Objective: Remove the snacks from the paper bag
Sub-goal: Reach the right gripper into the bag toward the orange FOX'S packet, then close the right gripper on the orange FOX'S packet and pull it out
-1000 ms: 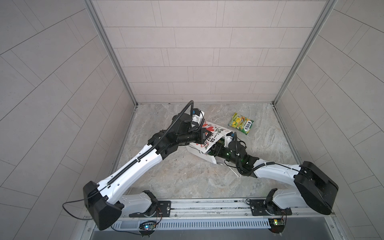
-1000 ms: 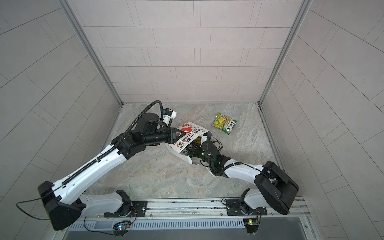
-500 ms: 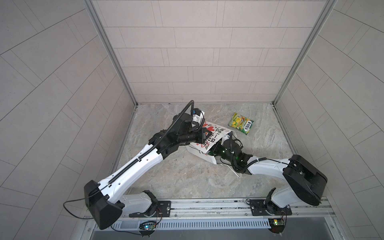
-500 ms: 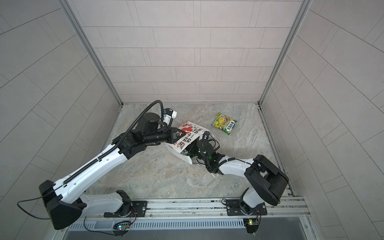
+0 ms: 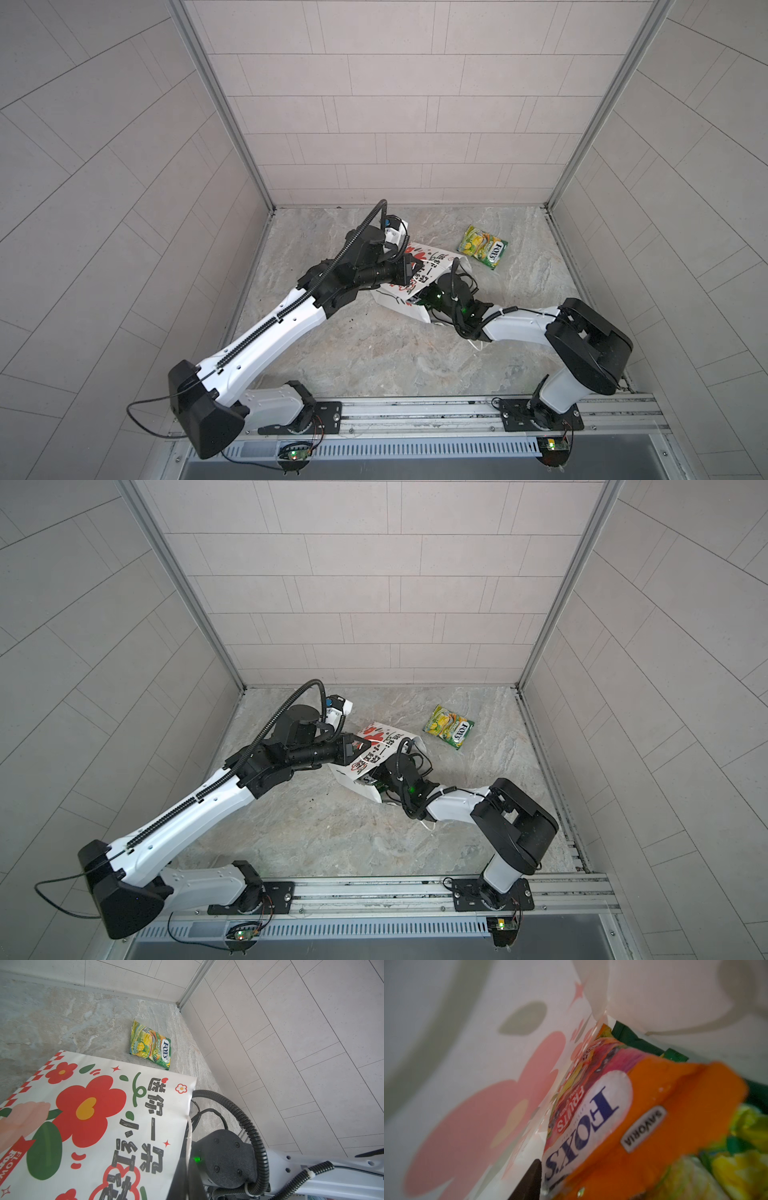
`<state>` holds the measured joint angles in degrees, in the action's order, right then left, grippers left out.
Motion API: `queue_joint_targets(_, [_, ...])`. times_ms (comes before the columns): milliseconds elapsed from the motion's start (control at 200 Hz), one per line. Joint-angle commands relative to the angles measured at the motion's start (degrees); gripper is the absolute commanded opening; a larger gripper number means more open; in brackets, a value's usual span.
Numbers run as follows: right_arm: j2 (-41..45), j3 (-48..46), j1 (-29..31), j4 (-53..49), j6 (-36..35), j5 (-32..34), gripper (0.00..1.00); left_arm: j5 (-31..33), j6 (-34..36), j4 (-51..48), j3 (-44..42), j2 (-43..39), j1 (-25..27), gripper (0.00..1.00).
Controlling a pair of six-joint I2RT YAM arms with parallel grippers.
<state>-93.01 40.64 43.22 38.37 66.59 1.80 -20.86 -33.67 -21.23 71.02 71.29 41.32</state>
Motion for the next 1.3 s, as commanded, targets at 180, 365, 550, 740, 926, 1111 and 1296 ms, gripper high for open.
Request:
queue_joint_targets(180, [-0.51, 2.84, 0.11, 0.35, -3.0, 0.31, 0.0, 2.18, 0.22, -0.02, 1.05, -1.26, 0.34, 0.0])
queue_joint_targets(365, [4.44, 1.85, -0.4, -7.5, -6.53, 0.61, 0.0, 4.73, 0.49, -0.81, 0.68, -1.89, 0.26, 0.0])
queue_joint_targets(550, [9.69, 0.14, -1.75, -12.27, -9.17, -3.0, 0.0, 7.77, 0.54, -1.56, 0.44, -2.37, 0.26, 0.0])
queue_joint_targets(740, [14.89, 0.09, -2.67, -18.28, -13.5, -7.06, 0.0, 11.5, 0.45, -2.2, -0.1, -3.15, 0.3, 0.0])
queue_joint_targets(926, [19.75, -0.2, -3.85, -24.39, -17.51, -8.63, 0.0, 12.07, 0.45, -2.23, -0.62, -3.67, 0.34, 0.0])
queue_joint_targets(1111, [22.84, -0.3, -5.56, -28.86, -19.89, -12.77, 0.0, 12.11, 0.51, -2.24, -0.63, -3.76, 0.26, 0.0])
queue_joint_targets(1296, [26.17, 0.98, -6.32, -35.84, -23.52, -15.85, 0.0, 12.74, 0.52, -2.23, -0.88, -4.16, 0.3, 0.0])
